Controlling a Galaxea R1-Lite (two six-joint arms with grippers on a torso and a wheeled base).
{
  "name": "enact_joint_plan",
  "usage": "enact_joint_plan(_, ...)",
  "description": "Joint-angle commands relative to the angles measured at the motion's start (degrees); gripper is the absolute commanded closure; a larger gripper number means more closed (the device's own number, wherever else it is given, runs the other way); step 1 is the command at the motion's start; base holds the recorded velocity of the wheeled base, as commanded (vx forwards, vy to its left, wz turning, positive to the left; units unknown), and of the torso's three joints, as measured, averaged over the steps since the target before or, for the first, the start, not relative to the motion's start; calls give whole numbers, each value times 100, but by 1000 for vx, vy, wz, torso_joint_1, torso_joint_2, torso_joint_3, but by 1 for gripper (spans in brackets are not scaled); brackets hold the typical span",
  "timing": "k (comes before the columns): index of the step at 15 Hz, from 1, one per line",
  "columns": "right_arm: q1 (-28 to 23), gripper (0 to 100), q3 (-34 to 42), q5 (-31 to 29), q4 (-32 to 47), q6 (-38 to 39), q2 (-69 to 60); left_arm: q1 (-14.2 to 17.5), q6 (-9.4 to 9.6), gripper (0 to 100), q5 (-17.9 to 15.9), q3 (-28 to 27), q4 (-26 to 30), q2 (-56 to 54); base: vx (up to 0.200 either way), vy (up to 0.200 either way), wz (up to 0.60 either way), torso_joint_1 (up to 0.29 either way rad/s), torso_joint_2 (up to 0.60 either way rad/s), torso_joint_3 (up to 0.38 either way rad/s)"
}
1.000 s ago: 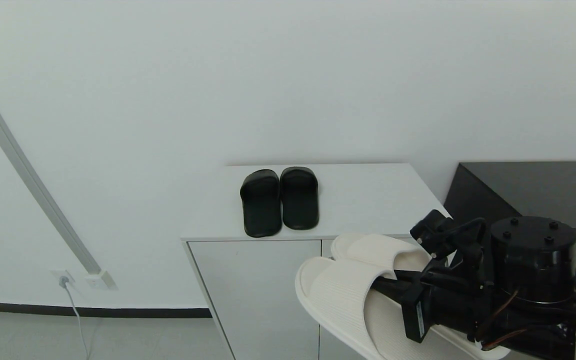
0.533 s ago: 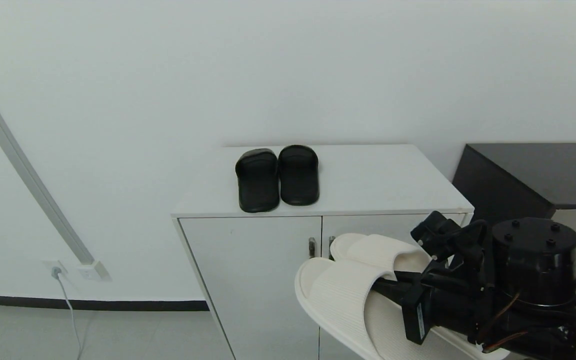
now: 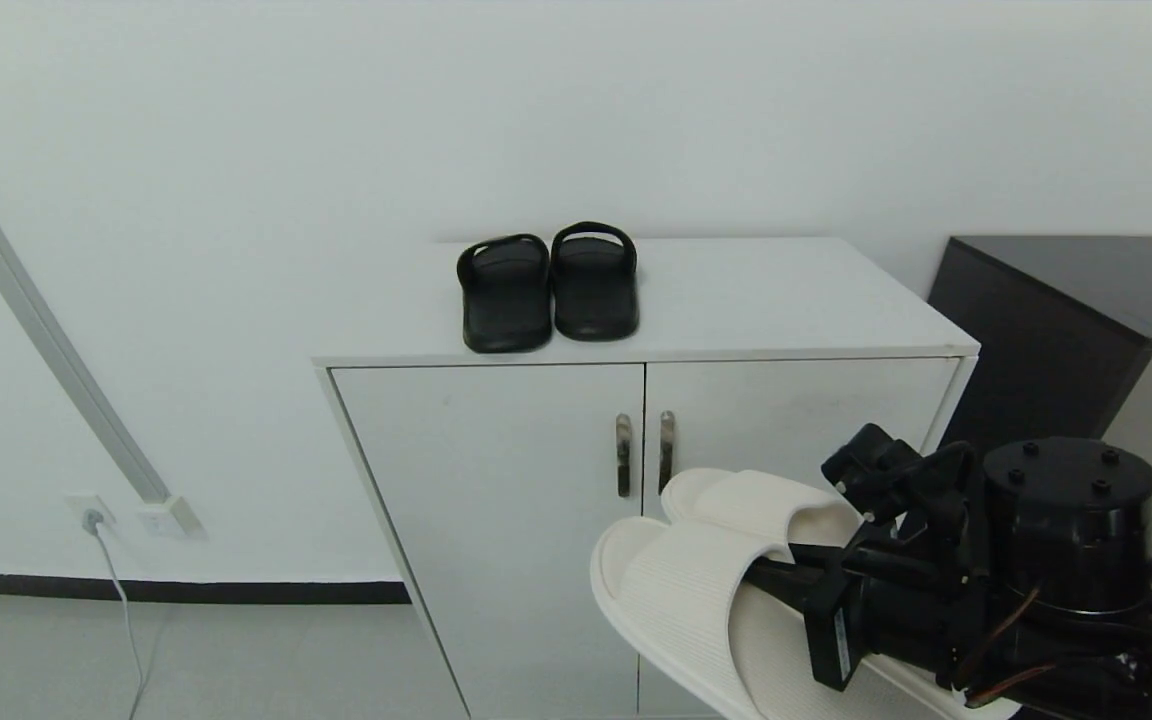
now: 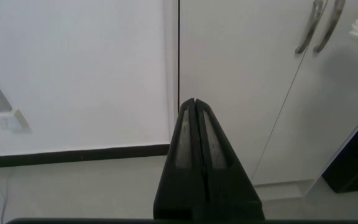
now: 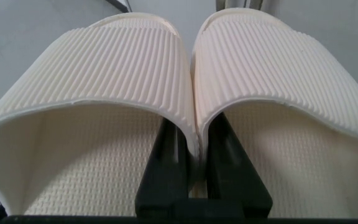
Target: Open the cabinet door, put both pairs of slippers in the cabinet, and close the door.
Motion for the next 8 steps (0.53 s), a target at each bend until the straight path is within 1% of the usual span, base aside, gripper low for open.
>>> enact_joint_plan(1,1,100,9,1,0,2,9,4,-1,100,-2,1,6,7,0,0,0,-168,500,325)
enact_joint_plan(5,1,100,18,1,0,2,18,4,-18,100,7,1,-3,7,0,0,0,-145,480,328)
enact_joint_plan(8,27,100,35,1,0,2,26,4,-1,100,7,1,-3,7,0,0,0,-116,468,347)
